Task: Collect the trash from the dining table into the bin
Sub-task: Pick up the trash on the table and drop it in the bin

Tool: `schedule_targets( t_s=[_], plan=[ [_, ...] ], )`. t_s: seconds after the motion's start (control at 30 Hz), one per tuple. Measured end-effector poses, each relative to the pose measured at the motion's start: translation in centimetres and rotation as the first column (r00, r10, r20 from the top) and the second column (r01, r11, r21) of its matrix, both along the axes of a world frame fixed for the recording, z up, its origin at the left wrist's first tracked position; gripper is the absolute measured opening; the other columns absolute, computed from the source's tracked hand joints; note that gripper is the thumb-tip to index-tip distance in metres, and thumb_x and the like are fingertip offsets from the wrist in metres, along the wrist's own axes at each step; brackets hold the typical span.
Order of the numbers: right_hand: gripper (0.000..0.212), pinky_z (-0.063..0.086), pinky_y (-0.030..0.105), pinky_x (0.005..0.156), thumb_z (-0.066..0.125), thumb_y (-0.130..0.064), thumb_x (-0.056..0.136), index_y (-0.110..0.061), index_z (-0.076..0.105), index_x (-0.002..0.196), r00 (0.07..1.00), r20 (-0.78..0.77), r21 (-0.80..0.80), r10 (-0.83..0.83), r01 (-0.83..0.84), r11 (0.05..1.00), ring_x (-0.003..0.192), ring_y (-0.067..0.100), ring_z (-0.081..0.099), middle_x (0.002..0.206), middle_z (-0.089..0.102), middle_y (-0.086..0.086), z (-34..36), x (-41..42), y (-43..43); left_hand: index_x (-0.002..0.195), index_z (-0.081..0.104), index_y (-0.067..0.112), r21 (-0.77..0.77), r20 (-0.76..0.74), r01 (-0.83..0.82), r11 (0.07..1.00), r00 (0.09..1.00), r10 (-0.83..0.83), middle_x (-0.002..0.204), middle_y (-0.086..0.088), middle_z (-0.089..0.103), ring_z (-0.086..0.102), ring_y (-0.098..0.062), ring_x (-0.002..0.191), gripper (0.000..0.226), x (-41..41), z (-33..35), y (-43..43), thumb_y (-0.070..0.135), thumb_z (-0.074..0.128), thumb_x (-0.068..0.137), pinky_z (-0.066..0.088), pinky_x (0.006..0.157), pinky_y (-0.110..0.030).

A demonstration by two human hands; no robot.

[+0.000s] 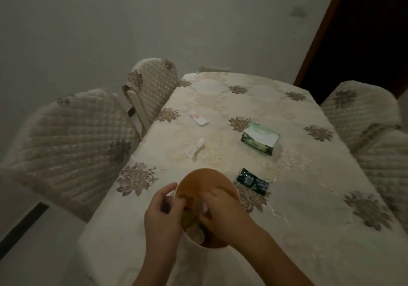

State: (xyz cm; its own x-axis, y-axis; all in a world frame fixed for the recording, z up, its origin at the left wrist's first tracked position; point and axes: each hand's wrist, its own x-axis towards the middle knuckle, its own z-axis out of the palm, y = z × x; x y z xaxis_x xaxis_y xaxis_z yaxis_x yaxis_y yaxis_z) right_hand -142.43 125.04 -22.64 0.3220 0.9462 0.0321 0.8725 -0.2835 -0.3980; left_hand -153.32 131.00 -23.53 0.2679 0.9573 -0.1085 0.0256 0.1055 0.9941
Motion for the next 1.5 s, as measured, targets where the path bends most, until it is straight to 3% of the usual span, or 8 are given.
schedule_targets(
  t_s=[0.17,0.3,0.43,0.73,0.9,1.13,1.37,1.5],
  plan=[
    [0.028,0.038,0.024,0.084,0.054,-0.026,0.086,-0.019,0.056,0.113,0.998,-0.058,0.16,-0.029,0.038,0.986,0.104,0.017,0.052,0.113,0.059,0.001,0.5,2.9,-2.0,0.096,0.065,0.025,-0.041,-0.004,0.027,0.999,1.0,-0.027,0.074,-0.015,0.056,0.054,-0.023,0.07,0.02,1.5,-0.2,-0.4,0.01,0.063,0.083,0.048,0.063,-0.033],
    [0.021,0.044,0.02,0.078,0.061,-0.021,0.084,-0.014,0.063,0.104,0.934,-0.247,0.379,-0.256,0.337,0.862,0.089,0.012,0.057,0.098,0.064,-0.002,0.4,7.4,-2.8,0.092,0.064,0.029,-0.033,-0.007,-0.016,0.999,1.0,0.015,0.077,-0.016,0.056,0.056,-0.024,0.072,0.016,2.4,0.1,0.0,0.016,0.065,0.083,0.051,0.067,-0.036],
    [0.019,0.042,0.028,0.083,0.06,-0.015,0.084,-0.01,0.063,0.103,0.852,-0.302,0.285,-0.428,0.509,0.812,0.099,0.023,0.057,0.104,0.065,0.009,-3.3,12.7,-2.1,0.085,0.06,0.035,-0.027,-0.003,-0.092,0.995,0.996,0.092,0.076,-0.014,0.057,0.059,-0.025,0.075,0.022,3.4,0.6,1.0,0.013,0.063,0.083,0.051,0.065,-0.033],
    [0.067,0.017,0.042,0.112,0.049,-0.029,0.09,-0.012,0.008,0.141,0.873,-0.043,-0.196,-0.487,0.47,0.86,0.138,0.032,0.012,0.151,0.014,0.018,-12.0,18.0,-0.4,0.097,0.063,0.026,-0.052,-0.006,-0.191,0.98,0.982,0.191,0.085,-0.016,0.062,0.063,-0.026,0.08,0.016,5.4,1.2,2.8,0.016,0.063,0.084,0.054,0.07,-0.037],
    [0.056,0.036,0.042,0.096,0.059,-0.022,0.084,-0.007,0.034,0.131,0.859,-0.018,-0.155,-0.511,0.502,0.851,0.117,0.034,0.042,0.128,0.049,0.018,-13.0,17.8,-0.8,0.098,0.065,0.024,-0.059,-0.01,-0.199,0.978,0.98,0.199,0.087,-0.017,0.06,0.06,-0.025,0.081,0.017,5.6,0.6,3.2,0.014,0.063,0.084,0.054,0.072,-0.038],
    [0.044,0.042,0.039,0.09,0.05,0.016,0.076,0.001,0.051,0.118,0.733,-0.353,0.036,-0.581,0.632,0.774,0.102,0.037,0.051,0.117,0.049,0.027,-13.0,17.4,-1.1,0.088,0.063,0.034,-0.067,-0.018,-0.227,0.972,0.974,0.226,0.098,-0.03,0.061,0.063,-0.037,0.09,0.022,5.2,0.6,3.0,0.012,0.063,0.084,0.054,0.083,-0.05],
    [0.039,0.039,0.042,0.094,0.064,0.003,0.076,0.007,0.053,0.113,0.676,-0.377,0.049,-0.633,0.697,0.715,0.105,0.039,0.049,0.115,0.051,0.029,-13.5,16.0,-0.3,0.088,0.064,0.034,-0.071,-0.017,-0.251,0.965,0.968,0.251,0.099,-0.029,0.06,0.062,-0.042,0.095,0.021,3.5,0.3,3.0,0.013,0.064,0.083,0.054,0.083,-0.051],
    [0.065,0.036,0.045,0.092,0.079,-0.024,0.066,0.006,0.048,0.115,0.645,-0.26,-0.078,-0.719,0.728,0.681,0.107,0.042,0.044,0.115,0.051,0.03,-14.0,15.4,1.3,0.087,0.064,0.034,-0.078,-0.006,-0.252,0.964,0.968,0.253,0.097,-0.027,0.062,0.063,-0.037,0.093,0.021,2.1,0.3,3.8,0.013,0.063,0.084,0.055,0.081,-0.048]
  ],
)
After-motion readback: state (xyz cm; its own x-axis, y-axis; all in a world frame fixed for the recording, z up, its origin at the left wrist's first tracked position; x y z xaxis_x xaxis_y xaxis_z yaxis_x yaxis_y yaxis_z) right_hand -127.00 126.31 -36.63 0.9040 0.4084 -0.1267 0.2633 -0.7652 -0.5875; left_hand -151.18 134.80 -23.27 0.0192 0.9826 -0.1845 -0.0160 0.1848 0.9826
